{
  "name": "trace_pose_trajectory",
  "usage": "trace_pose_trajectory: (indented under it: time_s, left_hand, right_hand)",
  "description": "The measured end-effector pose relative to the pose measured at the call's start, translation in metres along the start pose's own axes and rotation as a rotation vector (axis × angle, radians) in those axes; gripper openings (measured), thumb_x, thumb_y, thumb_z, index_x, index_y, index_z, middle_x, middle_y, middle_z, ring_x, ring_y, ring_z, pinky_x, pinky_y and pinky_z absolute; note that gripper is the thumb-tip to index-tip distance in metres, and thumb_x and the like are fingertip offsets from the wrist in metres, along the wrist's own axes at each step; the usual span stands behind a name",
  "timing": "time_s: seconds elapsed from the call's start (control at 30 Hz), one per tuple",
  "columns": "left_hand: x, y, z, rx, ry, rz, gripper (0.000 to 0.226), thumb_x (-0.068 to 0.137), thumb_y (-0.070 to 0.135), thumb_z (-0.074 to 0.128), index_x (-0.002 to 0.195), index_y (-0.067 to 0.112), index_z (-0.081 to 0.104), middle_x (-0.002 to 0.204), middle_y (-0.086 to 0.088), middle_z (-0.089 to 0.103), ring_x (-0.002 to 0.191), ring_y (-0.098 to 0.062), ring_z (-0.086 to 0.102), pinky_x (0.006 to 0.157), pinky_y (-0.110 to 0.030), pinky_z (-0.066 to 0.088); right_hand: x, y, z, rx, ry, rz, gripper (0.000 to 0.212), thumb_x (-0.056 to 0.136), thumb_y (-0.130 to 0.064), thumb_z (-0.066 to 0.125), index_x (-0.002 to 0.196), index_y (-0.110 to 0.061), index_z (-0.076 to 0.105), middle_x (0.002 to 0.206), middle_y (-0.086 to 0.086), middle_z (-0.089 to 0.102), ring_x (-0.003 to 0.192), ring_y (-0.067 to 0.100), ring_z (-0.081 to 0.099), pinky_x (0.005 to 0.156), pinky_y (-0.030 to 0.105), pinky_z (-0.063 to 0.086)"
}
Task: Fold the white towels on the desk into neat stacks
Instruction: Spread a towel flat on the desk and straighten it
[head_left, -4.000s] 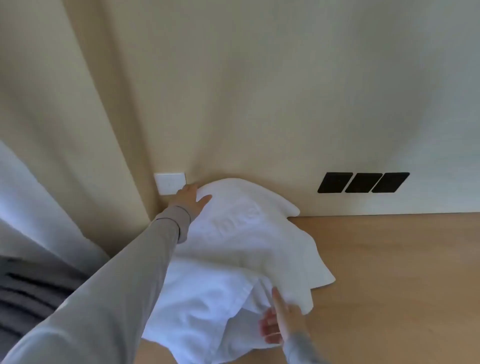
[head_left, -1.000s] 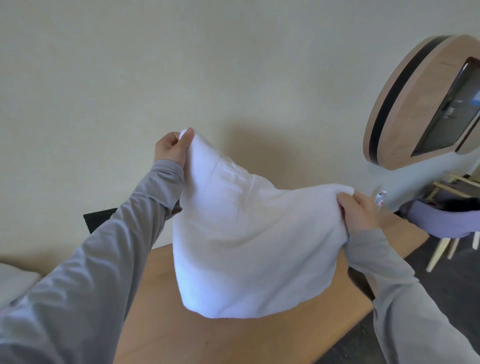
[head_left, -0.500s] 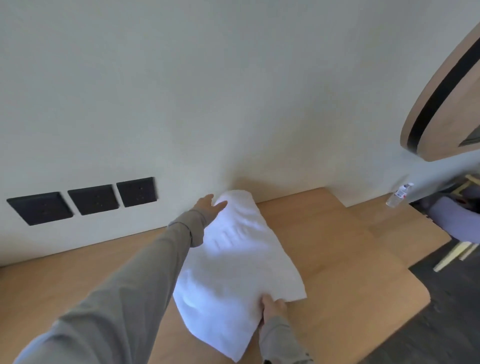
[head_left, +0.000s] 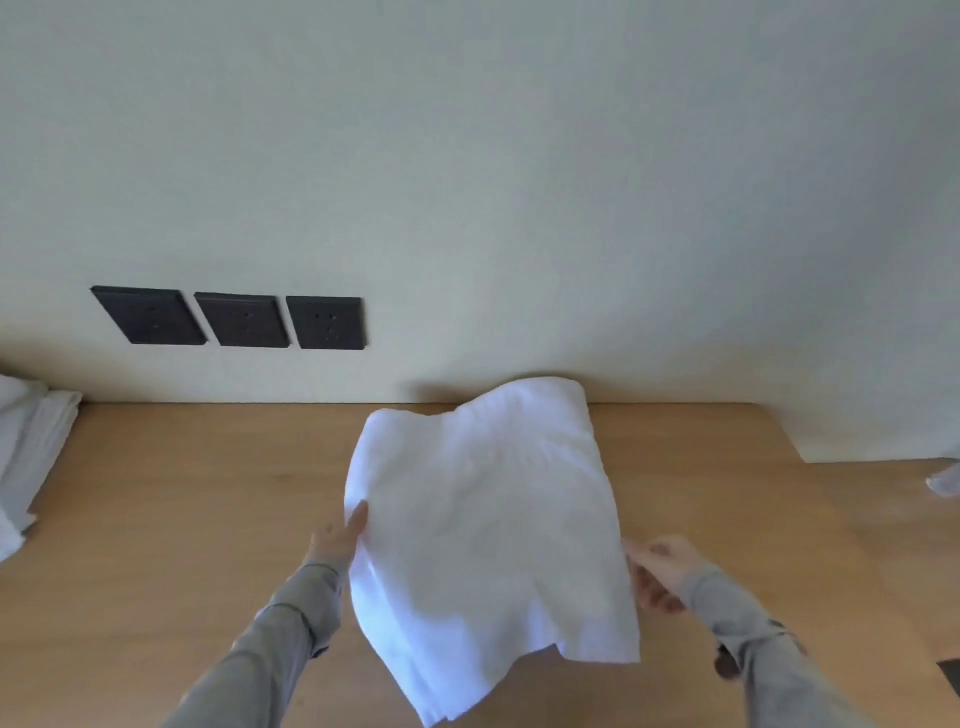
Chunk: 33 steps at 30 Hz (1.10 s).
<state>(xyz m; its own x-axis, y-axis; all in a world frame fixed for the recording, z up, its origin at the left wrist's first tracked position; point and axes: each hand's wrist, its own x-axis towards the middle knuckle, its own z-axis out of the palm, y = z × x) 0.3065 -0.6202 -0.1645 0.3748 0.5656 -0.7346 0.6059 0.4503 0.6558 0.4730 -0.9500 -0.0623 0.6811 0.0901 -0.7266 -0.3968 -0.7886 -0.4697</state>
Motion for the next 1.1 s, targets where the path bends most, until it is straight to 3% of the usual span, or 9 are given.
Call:
trace_pose_trajectory:
  time_s: [0.07, 0.17, 0.23, 0.33, 0.47, 0.63, 0.77, 0.97, 1.1]
  left_hand:
    - [-0.005, -0.002, 0.009, -0.106, -0.017, -0.08, 0.097, 0.072, 0.068, 0.06, 0.142, 0.006, 0.033, 0.144, -0.015, 0.039, 0.127, -0.038, 0.041, 0.102, -0.053, 0.037]
    - [-0.006, 0.0, 0.015, -0.051, -0.017, -0.056, 0.12, 0.045, 0.076, 0.063, 0.138, 0.005, 0.04, 0.139, -0.016, 0.046, 0.123, -0.036, 0.047, 0.105, -0.049, 0.038]
    - [-0.008, 0.001, 0.018, 0.008, 0.019, -0.031, 0.107, 0.049, 0.069, 0.068, 0.132, 0.003, 0.049, 0.13, -0.016, 0.054, 0.114, -0.035, 0.053, 0.101, -0.046, 0.042]
    - [-0.017, 0.008, 0.024, 0.063, 0.052, 0.013, 0.078, 0.049, 0.058, 0.069, 0.105, 0.004, 0.065, 0.107, -0.014, 0.063, 0.098, -0.033, 0.059, 0.09, -0.041, 0.048]
    - [-0.039, 0.029, 0.033, 0.183, 0.162, 0.137, 0.046, 0.058, 0.051, 0.069, 0.076, 0.01, 0.058, 0.076, -0.006, 0.059, 0.08, -0.029, 0.054, 0.067, -0.032, 0.041]
    - [-0.08, 0.055, 0.005, 0.467, 0.453, 0.406, 0.035, 0.073, 0.036, 0.072, 0.09, 0.013, 0.052, 0.078, -0.002, 0.052, 0.083, -0.033, 0.054, 0.068, -0.032, 0.036]
    - [-0.1, 0.063, -0.035, 0.685, 0.644, 0.555, 0.041, 0.068, 0.042, 0.069, 0.087, 0.018, 0.043, 0.082, -0.001, 0.048, 0.071, -0.029, 0.046, 0.063, -0.032, 0.033]
    - [-0.067, 0.041, -0.05, 1.124, 0.559, 0.285, 0.089, 0.072, 0.07, 0.056, 0.138, 0.021, 0.023, 0.131, 0.0, 0.037, 0.119, -0.021, 0.037, 0.09, -0.038, 0.039]
    - [-0.04, 0.008, -0.069, 1.08, 0.473, 0.141, 0.106, 0.073, 0.077, 0.047, 0.148, 0.02, -0.001, 0.148, -0.002, 0.021, 0.133, -0.022, 0.026, 0.105, -0.04, 0.03]
  right_hand:
    - [0.039, -0.003, -0.006, 0.144, 0.147, -0.051, 0.021, 0.093, -0.028, 0.055, 0.088, -0.008, 0.054, 0.091, 0.021, 0.062, 0.061, 0.026, 0.056, 0.055, 0.032, 0.046]
    - [0.077, -0.007, 0.0, 0.246, 0.157, -0.01, 0.047, 0.09, -0.029, 0.059, 0.124, 0.004, 0.05, 0.127, 0.022, 0.054, 0.109, 0.037, 0.055, 0.095, 0.047, 0.045]
    - [0.09, -0.011, 0.007, 0.271, 0.094, 0.02, 0.059, 0.087, -0.038, 0.061, 0.13, 0.001, 0.048, 0.134, 0.02, 0.051, 0.121, 0.037, 0.049, 0.106, 0.047, 0.037]
    - [0.097, -0.017, 0.016, 0.262, 0.028, 0.037, 0.075, 0.079, -0.045, 0.068, 0.133, 0.001, 0.044, 0.132, 0.019, 0.052, 0.118, 0.037, 0.051, 0.104, 0.046, 0.039]
    - [0.084, -0.028, 0.014, 0.22, 0.026, -0.009, 0.071, 0.069, -0.034, 0.08, 0.12, 0.007, 0.053, 0.097, 0.015, 0.065, 0.079, 0.027, 0.059, 0.08, 0.037, 0.047]
    - [0.03, -0.042, -0.008, 0.021, 0.322, -0.289, 0.035, 0.072, -0.024, 0.077, 0.095, -0.008, 0.055, 0.099, 0.019, 0.065, 0.077, 0.027, 0.056, 0.071, 0.033, 0.044]
    - [-0.026, -0.035, -0.008, -0.351, 0.645, -0.394, 0.042, 0.073, -0.041, 0.069, 0.094, -0.013, 0.046, 0.095, 0.015, 0.06, 0.086, 0.037, 0.058, 0.064, 0.033, 0.037]
    - [-0.005, -0.024, 0.049, -0.812, 0.372, -0.257, 0.083, 0.083, -0.066, 0.045, 0.14, -0.013, 0.018, 0.139, 0.003, 0.031, 0.128, 0.02, 0.038, 0.094, 0.032, 0.043]
    - [0.025, -0.01, 0.072, -0.717, 0.344, -0.286, 0.07, 0.09, -0.055, 0.042, 0.145, -0.021, 0.016, 0.149, 0.0, 0.023, 0.135, 0.02, 0.029, 0.1, 0.034, 0.037]
